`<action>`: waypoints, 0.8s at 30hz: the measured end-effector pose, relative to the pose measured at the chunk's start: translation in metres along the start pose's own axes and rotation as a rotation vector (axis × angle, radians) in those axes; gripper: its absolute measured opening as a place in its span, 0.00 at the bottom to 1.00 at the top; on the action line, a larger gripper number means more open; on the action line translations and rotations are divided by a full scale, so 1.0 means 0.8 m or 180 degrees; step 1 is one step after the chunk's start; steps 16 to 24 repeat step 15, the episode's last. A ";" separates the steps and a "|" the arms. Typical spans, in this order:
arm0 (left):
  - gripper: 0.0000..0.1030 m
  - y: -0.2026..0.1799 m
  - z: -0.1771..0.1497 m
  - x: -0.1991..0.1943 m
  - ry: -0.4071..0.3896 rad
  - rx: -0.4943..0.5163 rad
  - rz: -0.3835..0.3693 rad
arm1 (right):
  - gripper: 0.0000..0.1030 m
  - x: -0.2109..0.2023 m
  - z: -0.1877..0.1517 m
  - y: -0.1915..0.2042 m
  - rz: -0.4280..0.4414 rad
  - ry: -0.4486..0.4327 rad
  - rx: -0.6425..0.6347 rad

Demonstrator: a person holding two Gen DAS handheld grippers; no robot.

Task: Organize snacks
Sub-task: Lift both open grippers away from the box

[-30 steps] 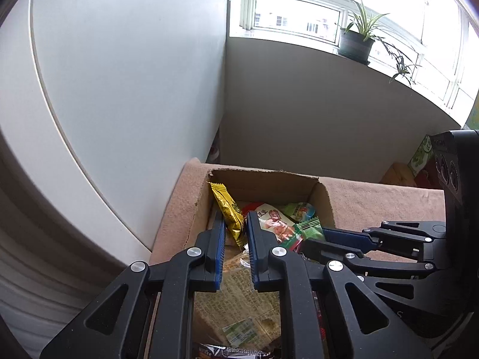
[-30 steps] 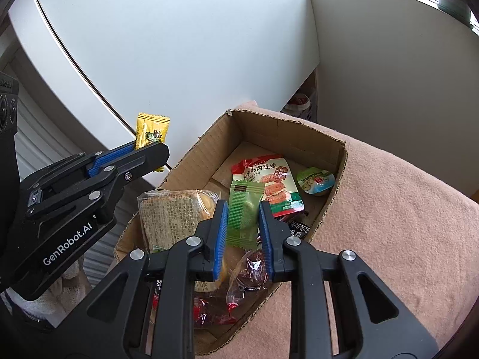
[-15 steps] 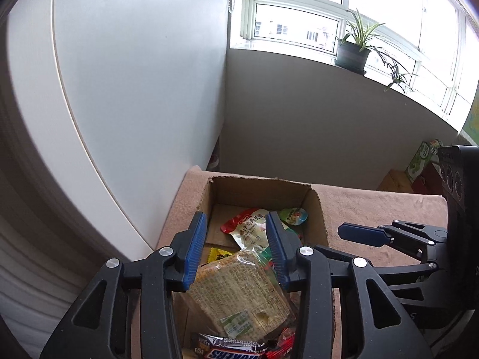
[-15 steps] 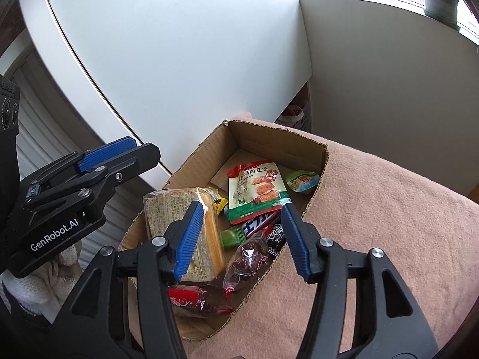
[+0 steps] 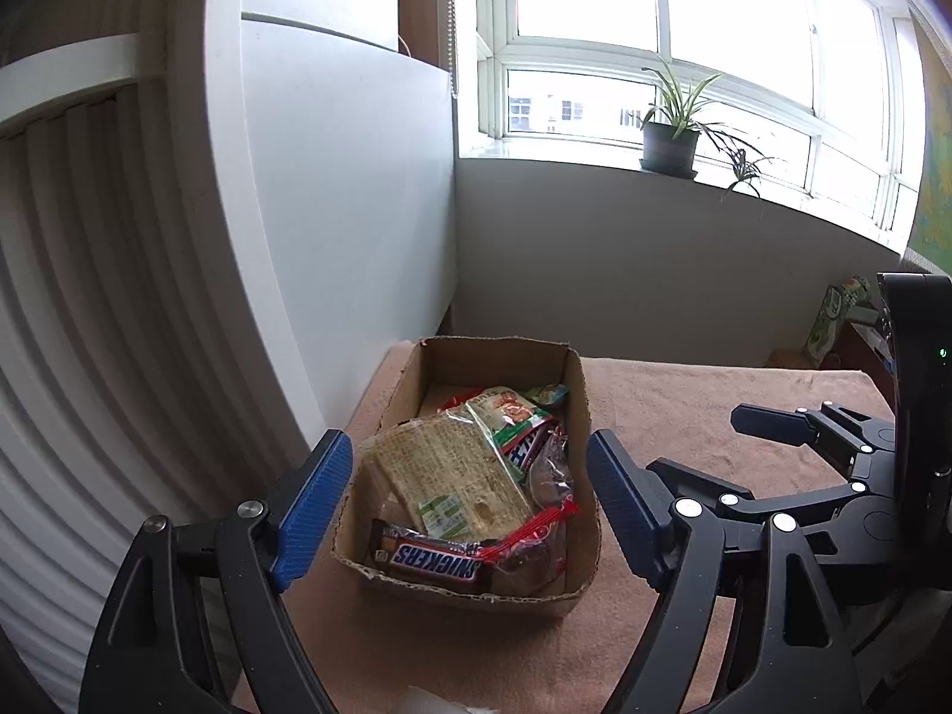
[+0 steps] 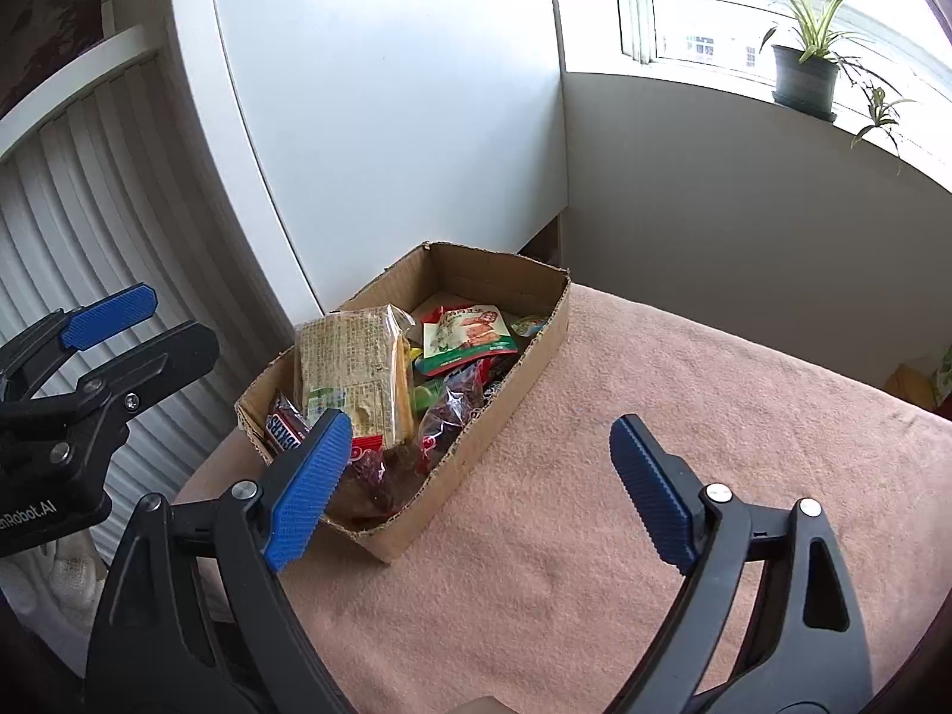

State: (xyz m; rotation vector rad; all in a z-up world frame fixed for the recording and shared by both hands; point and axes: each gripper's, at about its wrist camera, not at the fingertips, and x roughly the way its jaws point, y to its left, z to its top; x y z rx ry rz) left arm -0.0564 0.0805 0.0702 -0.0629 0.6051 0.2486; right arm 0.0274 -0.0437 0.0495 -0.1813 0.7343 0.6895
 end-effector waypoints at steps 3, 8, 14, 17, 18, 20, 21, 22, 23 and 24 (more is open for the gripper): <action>0.79 0.008 -0.018 -0.013 0.0013 -0.0170 0.0015 | 0.93 -0.011 -0.017 0.000 -0.0119 -0.0037 -0.0038; 0.79 0.016 -0.045 -0.020 0.0154 -0.0362 0.0053 | 0.93 -0.031 -0.045 0.000 -0.0216 -0.0058 -0.0050; 0.79 0.021 -0.062 -0.025 0.0171 -0.0409 0.0071 | 0.93 -0.047 -0.057 0.000 -0.0250 -0.0054 -0.0061; 0.79 0.021 -0.064 -0.027 0.0173 -0.0409 0.0067 | 0.93 -0.051 -0.058 -0.002 -0.0250 -0.0072 -0.0046; 0.79 0.021 -0.064 -0.027 0.0173 -0.0409 0.0067 | 0.93 -0.051 -0.058 -0.002 -0.0250 -0.0072 -0.0046; 0.79 0.021 -0.064 -0.027 0.0173 -0.0409 0.0067 | 0.93 -0.051 -0.058 -0.002 -0.0250 -0.0072 -0.0046; 0.79 0.021 -0.064 -0.027 0.0173 -0.0409 0.0067 | 0.93 -0.051 -0.058 -0.002 -0.0250 -0.0072 -0.0046; 0.79 0.021 -0.064 -0.027 0.0173 -0.0409 0.0067 | 0.93 -0.051 -0.058 -0.002 -0.0250 -0.0072 -0.0046; 0.79 0.021 -0.064 -0.027 0.0173 -0.0409 0.0067 | 0.93 -0.051 -0.058 -0.002 -0.0250 -0.0072 -0.0046; 0.79 0.021 -0.064 -0.027 0.0173 -0.0409 0.0067 | 0.93 -0.051 -0.058 -0.002 -0.0250 -0.0072 -0.0046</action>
